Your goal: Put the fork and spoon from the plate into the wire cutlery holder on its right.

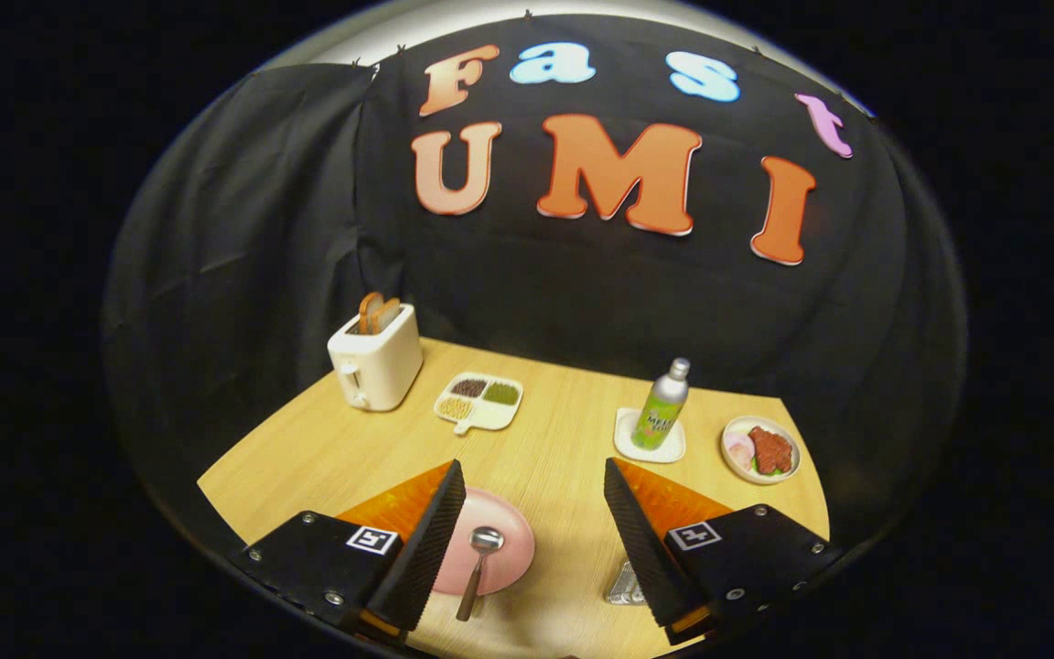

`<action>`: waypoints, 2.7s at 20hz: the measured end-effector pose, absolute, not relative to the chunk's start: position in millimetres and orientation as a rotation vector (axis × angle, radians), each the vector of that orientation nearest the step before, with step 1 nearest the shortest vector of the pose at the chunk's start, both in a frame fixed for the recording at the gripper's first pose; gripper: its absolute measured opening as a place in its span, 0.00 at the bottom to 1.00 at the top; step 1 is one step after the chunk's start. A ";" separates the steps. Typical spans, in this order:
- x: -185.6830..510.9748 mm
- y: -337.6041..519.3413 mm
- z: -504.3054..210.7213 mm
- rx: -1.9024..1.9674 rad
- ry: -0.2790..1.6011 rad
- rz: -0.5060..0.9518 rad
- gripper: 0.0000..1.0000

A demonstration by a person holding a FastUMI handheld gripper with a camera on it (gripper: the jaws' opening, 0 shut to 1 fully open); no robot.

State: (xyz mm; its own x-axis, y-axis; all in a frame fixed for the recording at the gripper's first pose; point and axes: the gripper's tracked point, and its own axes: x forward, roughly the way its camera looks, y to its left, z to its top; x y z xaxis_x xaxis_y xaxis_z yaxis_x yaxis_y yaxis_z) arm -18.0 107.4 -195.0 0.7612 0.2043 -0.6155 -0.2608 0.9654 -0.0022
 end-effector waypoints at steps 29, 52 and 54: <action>-101.0 154.0 -412.4 -0.168 1.487 0.262 0.10; -111.0 -35.6 -272.6 -0.025 1.383 -0.039 0.05; -111.4 -53.4 -275.7 -0.065 1.427 -0.010 0.05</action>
State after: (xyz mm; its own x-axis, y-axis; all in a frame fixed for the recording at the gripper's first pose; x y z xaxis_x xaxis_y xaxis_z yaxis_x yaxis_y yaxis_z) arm -111.4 -53.4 -275.7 0.1438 -0.0458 -0.9885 -0.0319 0.9982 -0.0509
